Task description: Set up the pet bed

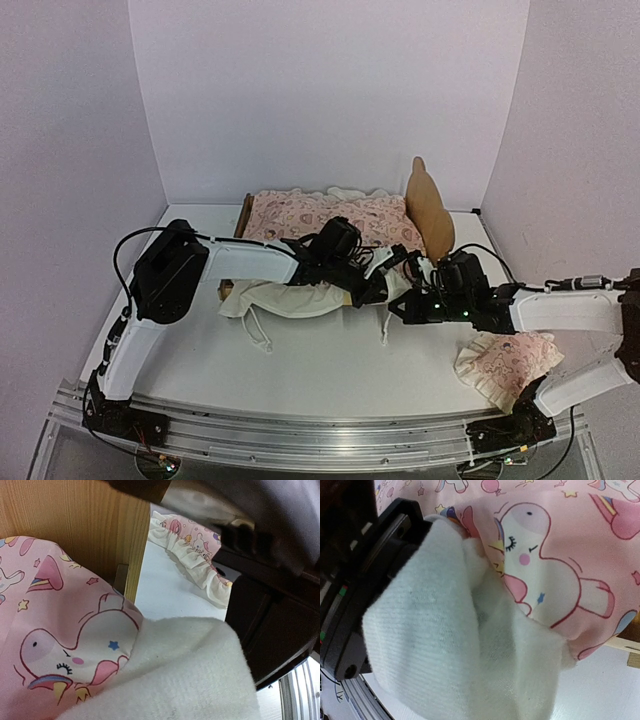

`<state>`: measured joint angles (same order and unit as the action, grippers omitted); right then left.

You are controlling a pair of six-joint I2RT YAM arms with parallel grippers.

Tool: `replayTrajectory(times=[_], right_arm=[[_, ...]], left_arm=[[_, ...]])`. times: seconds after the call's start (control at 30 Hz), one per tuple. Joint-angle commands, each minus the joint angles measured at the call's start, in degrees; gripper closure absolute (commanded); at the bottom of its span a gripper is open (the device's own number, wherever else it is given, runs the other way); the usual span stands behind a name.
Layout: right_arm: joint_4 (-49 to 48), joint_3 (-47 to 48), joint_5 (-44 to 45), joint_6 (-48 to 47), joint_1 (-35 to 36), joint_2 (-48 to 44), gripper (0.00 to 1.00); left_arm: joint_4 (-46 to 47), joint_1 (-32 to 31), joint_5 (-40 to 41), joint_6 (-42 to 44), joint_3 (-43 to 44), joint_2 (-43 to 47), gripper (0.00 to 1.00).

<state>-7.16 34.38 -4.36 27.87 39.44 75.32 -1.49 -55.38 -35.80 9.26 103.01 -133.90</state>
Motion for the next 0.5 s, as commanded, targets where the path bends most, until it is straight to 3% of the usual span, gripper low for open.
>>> replayTrajectory(times=[0.0, 0.23, 0.47], right_arm=[[0.5, 1.87, -0.99, 0.53, -0.23, 1.06, 1.0], [2.24, 2.02, 0.74, 0.78, -0.17, 1.58, 1.0], [2.66, 2.81, -1.03, 0.34, -0.19, 0.75, 1.0]], left_arm=[[4.4, -0.61, -7.54, -4.55, -2.34, -2.79, 1.0], [14.93, -0.43, -14.19, -17.1, -8.49, -2.95, 1.0], [18.08, -0.97, -16.43, -24.8, -13.14, -1.89, 1.0]])
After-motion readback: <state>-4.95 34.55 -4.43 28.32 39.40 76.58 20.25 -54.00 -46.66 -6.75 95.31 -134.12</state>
